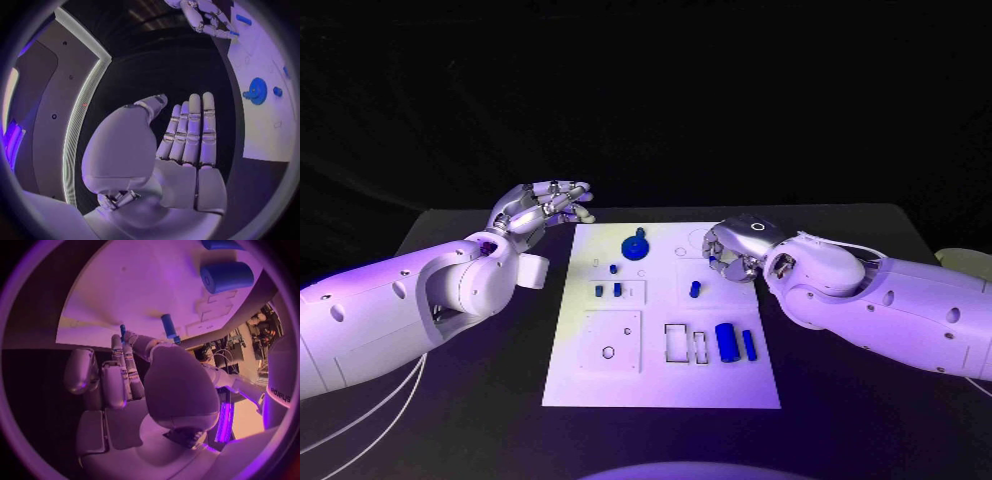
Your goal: Assemble the parts on the task board
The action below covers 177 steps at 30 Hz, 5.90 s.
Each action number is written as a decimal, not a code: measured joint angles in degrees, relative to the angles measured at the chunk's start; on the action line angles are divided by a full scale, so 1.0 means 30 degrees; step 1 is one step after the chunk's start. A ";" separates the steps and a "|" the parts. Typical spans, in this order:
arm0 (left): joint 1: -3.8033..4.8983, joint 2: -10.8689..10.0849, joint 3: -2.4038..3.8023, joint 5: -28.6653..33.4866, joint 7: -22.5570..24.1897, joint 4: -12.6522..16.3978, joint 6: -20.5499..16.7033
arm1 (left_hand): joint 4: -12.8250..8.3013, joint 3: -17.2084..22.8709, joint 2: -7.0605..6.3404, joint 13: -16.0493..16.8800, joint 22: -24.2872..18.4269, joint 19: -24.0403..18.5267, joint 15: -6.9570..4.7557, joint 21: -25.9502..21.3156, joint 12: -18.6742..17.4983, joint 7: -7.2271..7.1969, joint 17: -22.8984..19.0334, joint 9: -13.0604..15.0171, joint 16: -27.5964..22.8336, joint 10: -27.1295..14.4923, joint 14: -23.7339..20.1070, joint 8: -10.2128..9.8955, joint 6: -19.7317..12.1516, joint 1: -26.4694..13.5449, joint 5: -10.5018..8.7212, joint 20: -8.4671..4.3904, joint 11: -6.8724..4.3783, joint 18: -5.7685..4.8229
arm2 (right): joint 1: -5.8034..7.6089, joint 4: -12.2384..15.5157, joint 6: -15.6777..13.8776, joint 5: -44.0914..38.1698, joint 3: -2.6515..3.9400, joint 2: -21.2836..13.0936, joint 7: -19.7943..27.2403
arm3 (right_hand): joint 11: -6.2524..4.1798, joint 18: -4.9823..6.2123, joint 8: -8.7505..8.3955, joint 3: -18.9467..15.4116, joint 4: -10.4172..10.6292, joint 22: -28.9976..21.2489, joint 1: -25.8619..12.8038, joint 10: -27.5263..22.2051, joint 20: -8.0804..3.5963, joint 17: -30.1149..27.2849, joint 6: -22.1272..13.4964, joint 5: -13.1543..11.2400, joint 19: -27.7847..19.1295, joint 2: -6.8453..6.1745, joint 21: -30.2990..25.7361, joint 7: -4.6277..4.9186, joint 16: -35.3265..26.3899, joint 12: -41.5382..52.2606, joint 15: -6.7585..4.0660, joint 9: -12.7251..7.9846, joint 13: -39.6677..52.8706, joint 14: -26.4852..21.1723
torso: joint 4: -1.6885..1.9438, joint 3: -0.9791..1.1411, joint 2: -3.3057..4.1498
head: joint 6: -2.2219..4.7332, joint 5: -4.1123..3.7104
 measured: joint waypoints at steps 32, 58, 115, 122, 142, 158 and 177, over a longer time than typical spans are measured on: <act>-0.0005 0.0577 0.0000 0.0004 -0.0208 -0.0194 -0.0382 | -0.0160 0.0058 0.0077 0.0017 -0.0044 -0.0002 0.0068 -0.0074 -0.0072 0.0066 -0.0034 0.0000 0.0000 -0.0096 -0.0069 0.0000 -0.0068 0.0075 0.0000 -0.0002 0.0095 -0.0001 | -0.0840 0.4229 -0.1756 0.1396 0.0246 0.0695 0.0801 | 0.0001 0.0000 0.0013 0.0000 -0.0106 -0.0008 -0.0002 0.0064 0.0001 -0.0024 -0.0004 -0.0023 -0.0002 -0.0005 -0.0001 0.0000 -0.0001 -0.0050 0.0001 0.0000 -0.0013 -0.0001 | 0.0148 -0.0106 -0.0013 | -0.0531 0.2666; -0.0004 0.1339 -0.0044 -0.0002 -0.0206 -0.0348 -0.0675 | -0.0159 0.0057 0.0078 0.0013 -0.0077 -0.0072 0.0067 -0.0149 -0.0072 0.0065 -0.0049 0.0001 0.0000 -0.0095 -0.0068 0.0000 -0.0067 0.0075 0.0000 0.0065 0.0094 0.0000 | -0.2605 0.2223 -0.1871 0.1327 -0.0032 0.2991 0.1646 | -0.0024 0.0001 -0.0043 -0.0003 -0.0104 0.0003 -0.0056 0.0175 0.0001 -0.0023 -0.0009 0.0031 -0.0003 -0.0060 -0.0092 -0.0005 -0.0001 -0.0096 0.0002 0.0012 -0.0007 -0.0001 | 0.0126 -0.0101 -0.0009 | -0.1395 0.4340; -0.0003 0.1329 -0.0050 -0.0009 -0.0349 -0.0408 -0.0639 | -0.0210 0.0004 0.0078 0.0023 -0.0131 -0.0071 0.0070 -0.0221 -0.0072 0.0105 -0.0060 0.0004 -0.0074 -0.0094 -0.0209 0.0001 -0.0107 0.0075 0.0000 0.0063 0.0093 -0.0001 | -0.2899 0.1783 -0.0969 0.1055 -0.0145 0.3344 0.1828 | 0.0025 0.0004 -0.0074 -0.0244 -0.0173 -0.0010 -0.0528 0.0276 0.0073 -0.0131 -0.0032 0.0080 -0.0075 0.0033 -0.0406 0.0033 -0.0002 -0.0192 0.0002 0.0058 0.0012 -0.0001 | 0.0157 -0.0106 -0.0002 | -0.1642 0.4426; -0.0003 0.1316 -0.0051 -0.0009 -0.0366 -0.0394 -0.0634 | -0.0211 0.0003 0.0077 0.0026 -0.0131 -0.0071 0.0070 -0.0221 -0.0072 0.0134 -0.0060 0.0005 -0.0074 -0.0165 -0.0209 0.0000 -0.0137 0.0075 0.0000 0.0064 0.0022 0.0000 | -0.2906 0.1760 -0.0615 0.1023 -0.0197 0.3397 0.1830 | -0.0036 0.0003 -0.0156 -0.0482 0.0008 -0.0011 -0.0922 0.0133 0.0141 -0.0099 -0.0212 0.0218 -0.0143 -0.0212 -0.0523 0.0136 -0.0002 -0.0430 0.0003 0.0110 -0.0010 -0.0001 | 0.0156 -0.0106 0.0009 | -0.1641 0.4398; -0.0003 0.1290 -0.0051 -0.0006 -0.0423 -0.0418 -0.0566 | -0.0210 0.0004 0.0077 0.0037 -0.0146 -0.0071 0.0069 -0.0296 -0.0072 0.0134 -0.0076 0.0004 -0.0074 -0.0235 -0.0209 0.0000 -0.0137 0.0075 0.0000 0.0063 0.0093 0.0001 | -0.2916 0.2590 -0.1737 0.1184 -0.0236 0.2304 0.1922 | 0.0825 0.0007 -0.1221 -0.0795 -0.0044 -0.0678 -0.1506 -0.2813 0.0718 -0.0491 -0.1981 0.0626 -0.0935 -0.1061 -0.2078 0.0752 -0.0002 -0.1571 0.0587 -0.0240 -0.0553 -0.0037 | 0.0156 -0.0097 -0.0015 | -0.1611 0.4338; -0.0002 0.1184 -0.0053 -0.0007 -0.0540 -0.0450 -0.0441 | -0.0210 0.0004 0.0078 0.0033 -0.0163 -0.0071 0.0138 -0.0296 -0.0072 0.0133 -0.0074 0.0005 -0.0074 -0.0234 -0.0277 0.0000 -0.0137 0.0074 0.0000 0.0063 0.0093 0.0000 | -0.0591 0.3250 -0.1027 0.3325 0.0339 -0.0686 0.1684 | 0.1067 0.0467 -0.2223 -0.2596 0.0337 -0.1556 -0.2137 -0.4647 0.0966 -0.1360 -0.3751 0.1436 -0.2009 -0.1692 -0.3945 0.1001 -0.0427 -0.0971 0.0937 -0.0477 -0.0654 -0.0342 | 0.0092 -0.0150 -0.0038 | -0.1084 0.3589; -0.0002 0.1146 -0.0086 -0.0032 -0.0647 -0.0523 -0.0270 | -0.0210 0.0004 0.0157 0.0031 -0.0162 -0.0070 0.0138 -0.0295 -0.0071 0.0133 -0.0091 0.0005 -0.0074 -0.0233 -0.0276 0.0000 -0.0136 0.0154 0.0000 0.0063 0.0092 0.0000 | -0.0060 0.2343 0.3508 0.3749 0.0307 -0.1087 0.0999 | 0.0990 0.0767 -0.1534 -0.5694 0.0534 -0.2179 -0.0775 -0.5901 0.0952 -0.2656 -0.3677 0.1515 -0.2649 -0.0530 -0.5543 0.0821 -0.0571 0.2062 0.0949 0.0058 -0.0419 -0.1088 | 0.0095 -0.0150 -0.0051 | -0.0818 0.3210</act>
